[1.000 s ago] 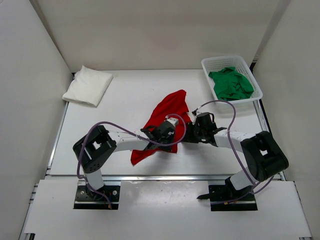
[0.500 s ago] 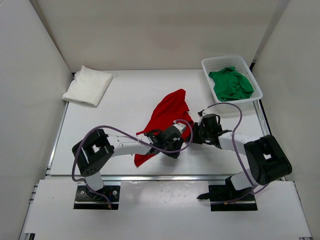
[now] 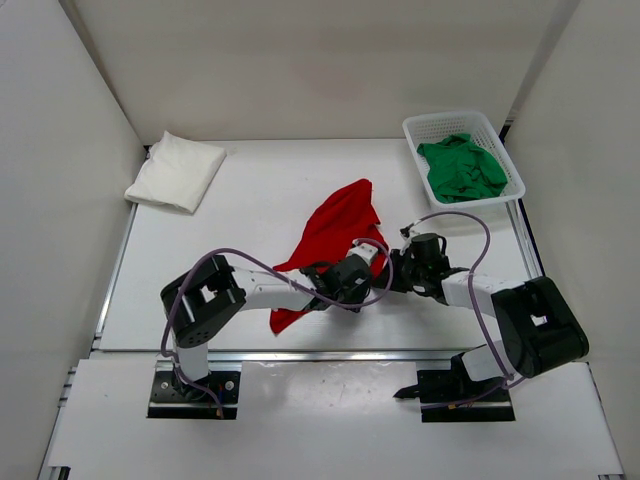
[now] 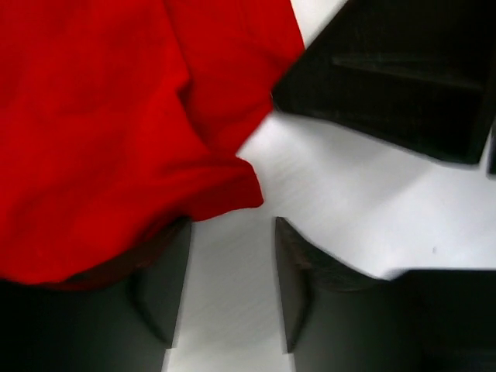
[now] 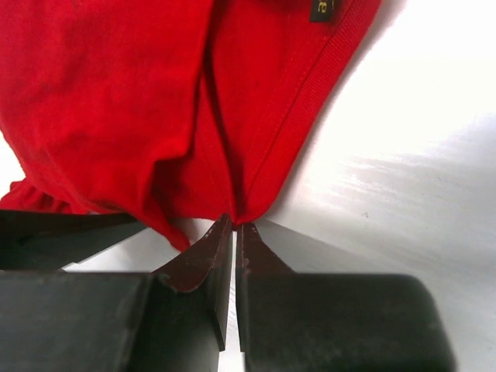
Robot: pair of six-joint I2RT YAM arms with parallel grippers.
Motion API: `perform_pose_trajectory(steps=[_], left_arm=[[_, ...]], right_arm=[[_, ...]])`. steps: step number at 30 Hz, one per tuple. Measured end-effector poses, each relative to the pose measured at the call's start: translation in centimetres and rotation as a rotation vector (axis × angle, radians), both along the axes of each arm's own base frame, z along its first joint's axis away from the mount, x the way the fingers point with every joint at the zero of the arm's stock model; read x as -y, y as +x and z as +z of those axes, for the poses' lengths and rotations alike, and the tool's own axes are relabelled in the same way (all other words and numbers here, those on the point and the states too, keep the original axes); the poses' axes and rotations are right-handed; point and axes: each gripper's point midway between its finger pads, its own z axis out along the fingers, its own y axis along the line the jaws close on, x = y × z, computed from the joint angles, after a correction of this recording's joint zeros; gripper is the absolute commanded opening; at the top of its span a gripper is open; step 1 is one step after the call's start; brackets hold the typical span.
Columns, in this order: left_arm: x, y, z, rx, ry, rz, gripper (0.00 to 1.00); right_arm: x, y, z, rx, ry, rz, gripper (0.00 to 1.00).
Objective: Fold and stack the t-shirts
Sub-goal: Flatten out the tshirt
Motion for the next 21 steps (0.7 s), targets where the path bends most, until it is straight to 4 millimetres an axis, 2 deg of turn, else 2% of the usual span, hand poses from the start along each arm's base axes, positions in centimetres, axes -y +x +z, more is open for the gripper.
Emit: perform_pose_trajectory(steps=[2,3,4,5,9,13,17,21], left_arm=[[0.0,0.3,0.0,0.023,0.005,0.010,0.53],[-0.1,0.4,0.0,0.031,0.011,0.015,0.49],[-0.1,0.4,0.0,0.039,0.016,0.019,0.40],[-0.2,0.4,-0.1,0.047,0.022,0.024,0.38],[-1.1,-0.8,-0.1,0.070,0.041,0.019,0.41],[-1.7,-1.6,0.8,0.091,0.039,0.018,0.50],[-1.5,-1.3,1.9,0.120,0.019,0.029,0.63],[-1.4,-0.9,1.5,0.131,0.037,0.030,0.62]], right_arm=[[0.0,-0.1,0.1,0.002,0.007,0.001,0.00],[-0.1,-0.2,0.1,0.004,0.010,0.001,0.00],[-0.1,-0.2,0.1,0.004,0.013,0.003,0.00],[-0.1,-0.3,0.1,0.003,0.016,0.005,0.00],[-0.1,-0.4,0.0,-0.001,0.023,0.007,0.00],[0.0,-0.3,0.2,0.000,0.032,0.007,0.00],[0.0,-0.3,0.2,-0.002,0.037,0.007,0.00],[0.0,-0.3,0.2,-0.002,0.039,0.010,0.00]])
